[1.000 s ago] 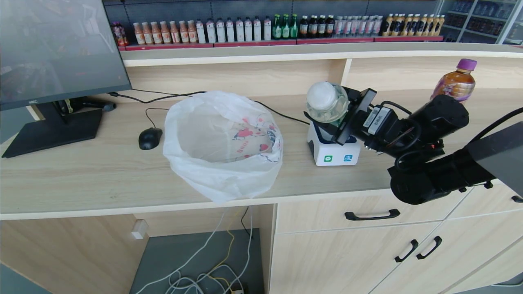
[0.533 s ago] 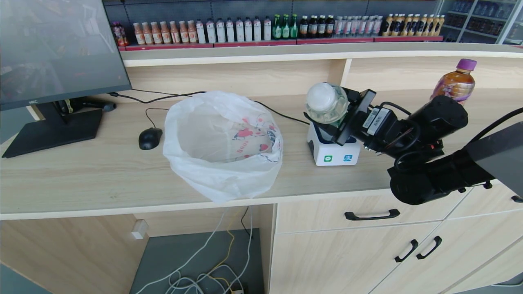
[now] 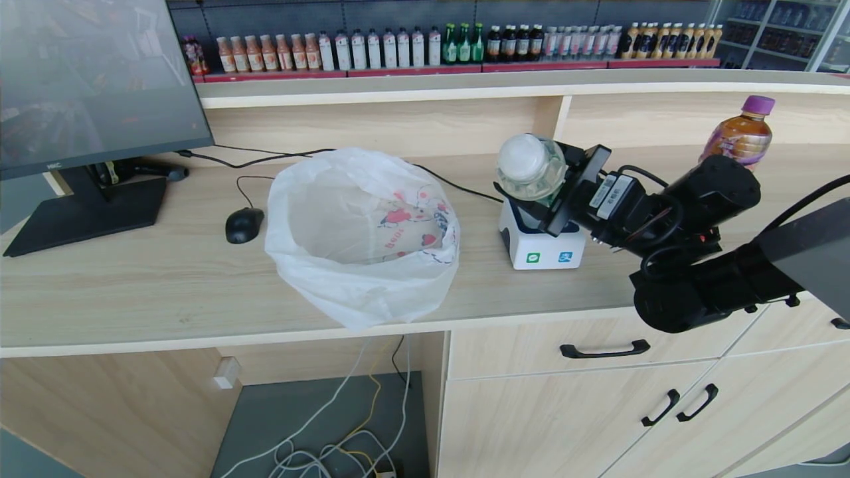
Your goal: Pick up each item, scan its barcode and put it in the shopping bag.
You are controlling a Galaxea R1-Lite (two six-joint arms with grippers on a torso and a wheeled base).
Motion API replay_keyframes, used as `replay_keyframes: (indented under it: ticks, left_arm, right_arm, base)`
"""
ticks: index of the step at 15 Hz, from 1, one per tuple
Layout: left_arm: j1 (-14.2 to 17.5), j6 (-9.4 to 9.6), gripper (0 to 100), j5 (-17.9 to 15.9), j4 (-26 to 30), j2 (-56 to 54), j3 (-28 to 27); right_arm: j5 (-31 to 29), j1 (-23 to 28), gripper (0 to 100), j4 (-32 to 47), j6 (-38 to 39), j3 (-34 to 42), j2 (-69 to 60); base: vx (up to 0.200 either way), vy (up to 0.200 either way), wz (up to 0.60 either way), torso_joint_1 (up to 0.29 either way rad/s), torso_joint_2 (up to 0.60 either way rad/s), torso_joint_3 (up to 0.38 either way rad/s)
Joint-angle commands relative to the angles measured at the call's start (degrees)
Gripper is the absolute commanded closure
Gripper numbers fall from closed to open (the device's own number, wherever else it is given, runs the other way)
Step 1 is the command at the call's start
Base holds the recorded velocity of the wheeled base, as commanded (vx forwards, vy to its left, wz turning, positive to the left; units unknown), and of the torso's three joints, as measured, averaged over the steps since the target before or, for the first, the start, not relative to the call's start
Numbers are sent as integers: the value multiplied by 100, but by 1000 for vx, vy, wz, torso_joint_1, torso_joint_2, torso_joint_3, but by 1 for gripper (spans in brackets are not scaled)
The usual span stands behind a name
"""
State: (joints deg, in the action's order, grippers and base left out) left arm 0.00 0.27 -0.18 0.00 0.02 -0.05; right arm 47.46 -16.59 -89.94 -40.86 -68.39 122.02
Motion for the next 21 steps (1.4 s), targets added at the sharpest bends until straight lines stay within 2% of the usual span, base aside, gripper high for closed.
replay_keyframes:
  ticks: [1, 5, 7, 12, 16, 19, 21]
  left_arm:
    - [0, 0, 0, 1, 0, -2, -4]
    - [0, 0, 0, 1, 0, -2, 5]
    - [0, 0, 0, 1, 0, -2, -4]
    - [0, 0, 0, 1, 0, -2, -4]
    - [0, 0, 0, 1, 0, -2, -4]
    - [0, 0, 0, 1, 0, -2, 5]
    - [0, 0, 0, 1, 0, -2, -4]
  right_arm:
    - [9, -2, 100, -6, -1, -8, -2]
    - [-290, -389, 100, -6, 70, -52, -90]
    - [-342, -415, 100, -6, 228, -60, -196]
    - [-1160, -512, 100, -6, 940, -43, -477]
    - [-2619, -1074, 100, -6, 1529, 265, -732]
    - [-4359, -1382, 100, -6, 2601, 968, -996]
    - [-5027, -1435, 100, -6, 3269, 1117, -1083]
  base:
    - [0, 0, 0, 0, 0, 0]
    - [0, 0, 0, 0, 0, 0]
    - [0, 0, 0, 0, 0, 0]
    - [0, 0, 0, 0, 0, 0]
    - [0, 0, 0, 0, 0, 0]
    - [0, 0, 0, 0, 0, 0]
    - [0, 0, 0, 0, 0, 0]
